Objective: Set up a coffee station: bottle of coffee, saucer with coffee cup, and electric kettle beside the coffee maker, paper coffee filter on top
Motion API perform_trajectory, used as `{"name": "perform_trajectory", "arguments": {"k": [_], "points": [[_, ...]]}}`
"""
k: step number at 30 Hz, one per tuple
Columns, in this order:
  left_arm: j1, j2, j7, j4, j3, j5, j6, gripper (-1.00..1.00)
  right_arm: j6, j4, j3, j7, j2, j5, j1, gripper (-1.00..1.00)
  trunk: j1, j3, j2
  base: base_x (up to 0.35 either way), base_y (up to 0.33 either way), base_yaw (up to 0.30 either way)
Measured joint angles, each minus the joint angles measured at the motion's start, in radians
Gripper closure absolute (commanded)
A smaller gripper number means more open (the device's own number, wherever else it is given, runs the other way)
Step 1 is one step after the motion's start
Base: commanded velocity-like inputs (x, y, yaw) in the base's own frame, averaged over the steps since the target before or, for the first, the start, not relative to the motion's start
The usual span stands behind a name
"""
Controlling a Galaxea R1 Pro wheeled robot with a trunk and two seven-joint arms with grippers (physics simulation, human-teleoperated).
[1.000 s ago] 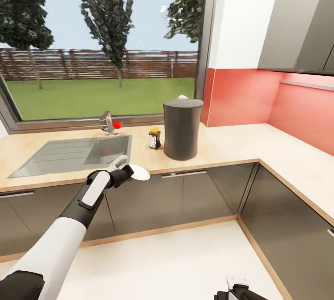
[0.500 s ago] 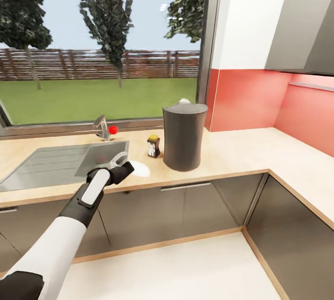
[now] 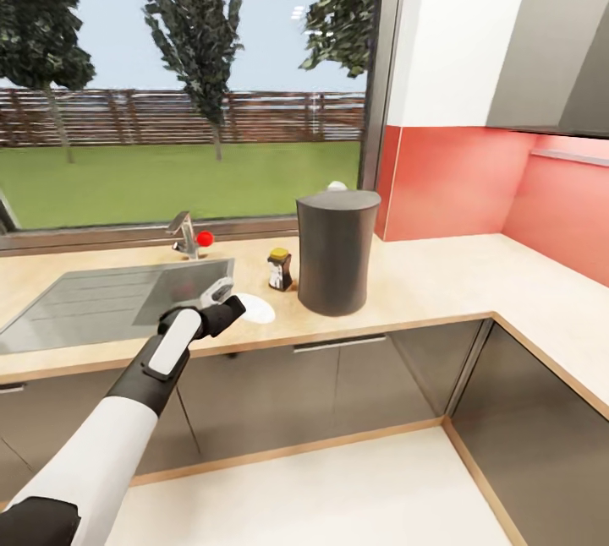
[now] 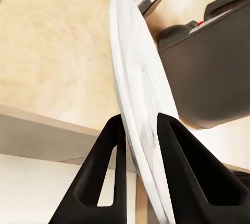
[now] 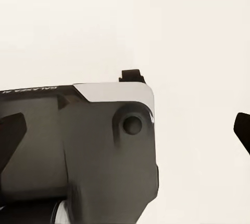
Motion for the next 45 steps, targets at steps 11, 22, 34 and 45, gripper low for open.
{"name": "perform_trajectory", "arguments": {"k": [11,22,34,45], "points": [[0.036,-0.002,-0.002,0.000,0.001,0.005,0.000,1.00,0.000,0.000,-0.001,0.000,-0.001,0.000,0.000,-1.00,0.000,0.000,0.000,0.143,0.000,0.000],[0.038,0.000,-0.003,0.008,0.000,0.033,0.000,1.00,0.001,-0.002,-0.001,-0.001,-0.002,0.000,0.000,-1.00,0.000,0.000,0.000,0.003,0.000,-0.107],[0.039,0.001,-0.004,0.014,0.000,0.034,-0.001,1.00,0.001,-0.003,-0.001,-0.002,-0.001,0.002,0.000,-1.00,0.000,0.000,0.000,0.188,0.000,-0.005],[0.115,0.002,-0.007,0.013,0.000,0.034,-0.004,1.00,0.001,-0.003,-0.001,-0.002,-0.002,0.000,0.000,-1.00,0.000,0.000,0.000,0.016,0.000,0.000]]}}
